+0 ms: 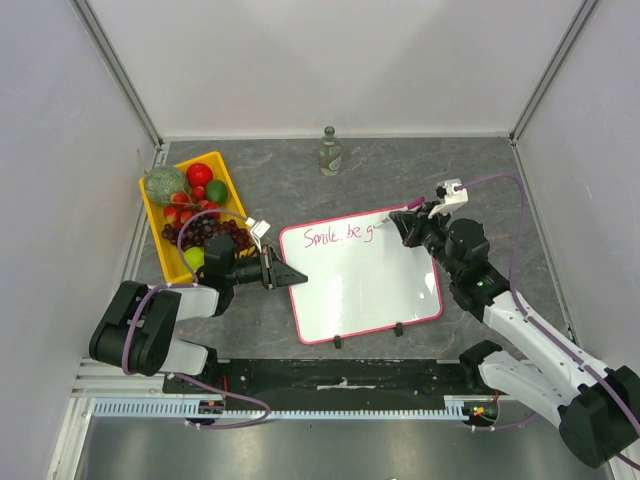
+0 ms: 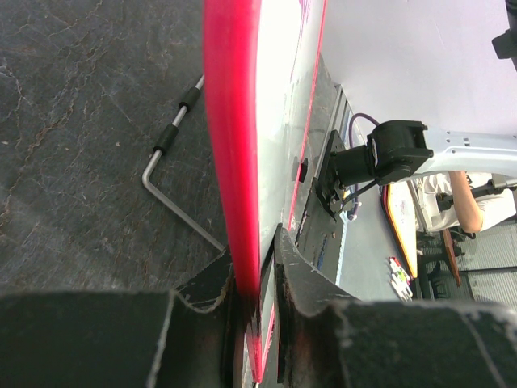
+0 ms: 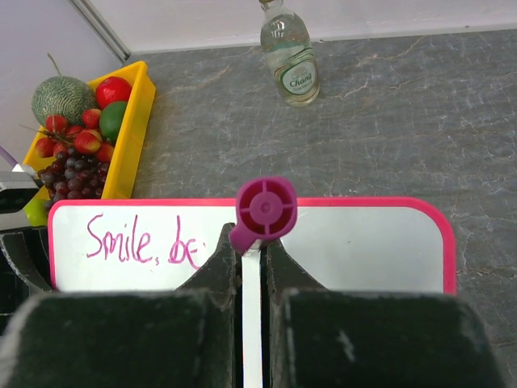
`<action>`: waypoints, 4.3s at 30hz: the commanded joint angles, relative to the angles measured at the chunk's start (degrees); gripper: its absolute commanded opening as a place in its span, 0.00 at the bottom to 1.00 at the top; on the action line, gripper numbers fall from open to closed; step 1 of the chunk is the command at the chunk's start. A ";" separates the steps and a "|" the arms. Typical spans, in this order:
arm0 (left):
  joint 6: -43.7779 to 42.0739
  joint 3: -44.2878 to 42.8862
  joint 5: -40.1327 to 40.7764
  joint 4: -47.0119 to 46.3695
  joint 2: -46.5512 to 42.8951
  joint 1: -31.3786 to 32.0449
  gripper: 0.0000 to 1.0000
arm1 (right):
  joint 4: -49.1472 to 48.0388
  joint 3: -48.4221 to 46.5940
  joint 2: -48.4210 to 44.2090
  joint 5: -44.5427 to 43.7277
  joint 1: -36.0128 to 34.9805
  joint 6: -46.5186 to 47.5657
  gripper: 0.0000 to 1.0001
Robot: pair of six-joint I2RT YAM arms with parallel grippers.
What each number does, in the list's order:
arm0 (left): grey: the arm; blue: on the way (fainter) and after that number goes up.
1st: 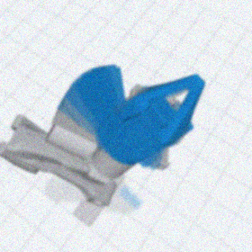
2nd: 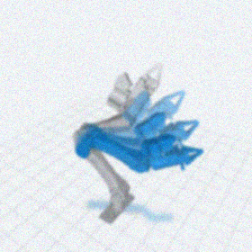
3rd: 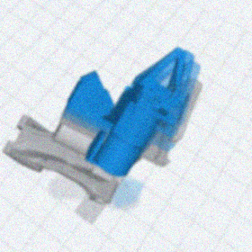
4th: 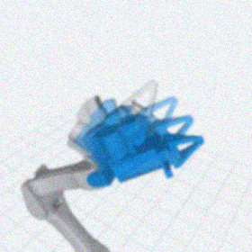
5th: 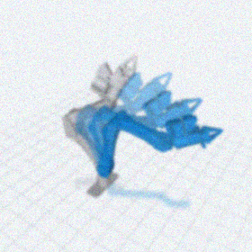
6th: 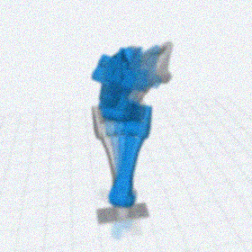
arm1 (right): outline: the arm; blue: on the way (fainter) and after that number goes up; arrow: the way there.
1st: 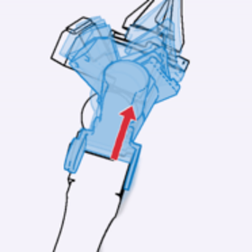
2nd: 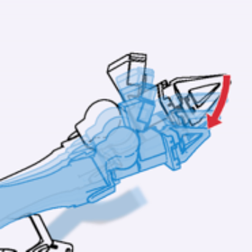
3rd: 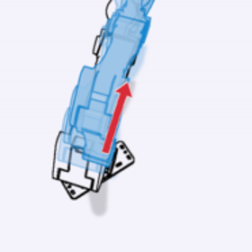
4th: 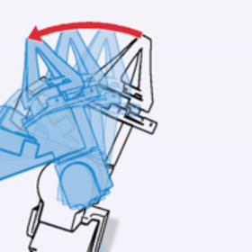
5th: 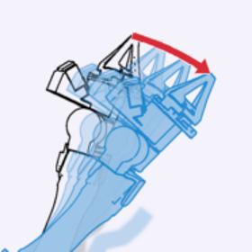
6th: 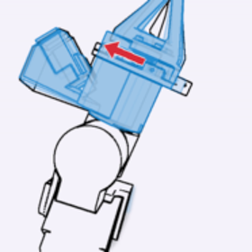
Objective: Write a sentence on the whiteboard
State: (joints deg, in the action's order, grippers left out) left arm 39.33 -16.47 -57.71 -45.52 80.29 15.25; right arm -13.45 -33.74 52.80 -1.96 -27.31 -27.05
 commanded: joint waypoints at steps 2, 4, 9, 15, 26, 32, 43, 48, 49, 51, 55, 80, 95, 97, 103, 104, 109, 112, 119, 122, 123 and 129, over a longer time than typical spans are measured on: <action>-6.11 1.18 2.52 1.84 0.39 0.66 0.02 | 0.36 1.65 -1.64 0.90 0.41 -0.11 0.00; -6.11 1.18 2.43 1.75 0.30 0.66 0.02 | 0.53 2.01 -2.08 1.25 0.33 -0.29 0.00; -6.11 1.18 2.52 1.92 0.39 0.66 0.02 | 0.71 2.10 -2.52 1.26 0.41 -0.20 0.00; -6.11 1.18 2.52 1.83 0.48 0.66 0.02 | 0.45 0.34 -1.82 -0.59 0.41 0.50 0.00; -6.11 1.26 2.60 1.84 0.30 0.66 0.02 | -1.05 -2.47 0.82 -1.82 0.50 0.86 0.00; -6.11 1.18 2.52 1.84 0.31 0.66 0.02 | -0.70 -3.18 1.52 -2.44 0.77 1.03 0.00; -6.02 1.26 2.61 1.84 0.31 0.66 0.02 | 0.80 -2.92 0.47 -2.62 1.38 1.12 0.00; -6.11 1.26 2.61 1.83 0.31 0.66 0.02 | 1.15 -1.25 -0.41 -1.91 1.56 0.59 0.00; -6.02 1.26 2.61 1.84 0.30 0.66 0.02 | 1.24 -0.98 -0.59 -1.74 1.38 0.59 0.00; -6.11 1.26 2.61 1.83 0.30 0.66 0.02 | 1.41 -0.54 -1.11 -1.74 1.56 0.42 0.00; -6.11 1.18 2.52 1.84 0.39 0.66 0.02 | 1.32 -0.37 -1.64 -1.21 1.47 -0.02 0.00; -6.02 1.18 2.61 1.84 0.48 0.66 0.02 | 0.09 -0.89 -1.64 -4.46 1.91 -0.29 0.00; -6.11 1.18 2.61 1.84 0.48 0.66 0.02 | -0.61 0.42 -0.59 -0.95 2.26 -0.37 0.00; -6.11 1.18 2.60 1.84 0.48 0.66 0.02 | -0.44 0.78 -0.85 -0.33 2.17 -0.29 0.00; -6.11 1.09 2.61 1.84 0.48 0.66 0.02 | 0.62 2.01 -1.90 1.51 2.26 -0.55 0.00; -6.11 1.09 2.61 1.84 0.48 0.66 0.02 | 0.71 2.18 -1.91 1.60 2.17 -0.55 0.00; -6.11 1.18 2.61 1.84 0.48 0.66 0.02 | 2.02 2.97 -2.78 0.64 2.17 -0.20 0.00; -6.02 1.18 2.60 1.84 0.48 0.66 0.02 | 2.38 2.71 -3.05 -0.50 2.26 0.06 0.00; -6.02 1.18 2.61 1.84 0.48 0.75 0.02 | 2.12 2.01 -3.40 -3.49 2.17 -0.02 0.00; -6.11 1.18 2.69 1.84 0.57 0.58 0.02 | 1.59 1.48 -2.79 -3.93 2.09 -0.29 0.00; -6.11 1.18 2.69 1.84 0.39 0.75 0.02 | 1.24 1.22 -2.52 -4.02 2.26 -0.37 0.00; -6.11 1.18 2.69 1.84 0.48 0.66 0.02 | -0.08 -0.10 -1.03 -4.20 2.35 -0.90 0.00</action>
State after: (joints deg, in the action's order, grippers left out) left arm 39.35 -16.47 -57.71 -45.52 80.29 15.25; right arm -12.86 -31.66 50.54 -3.42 -25.28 -28.34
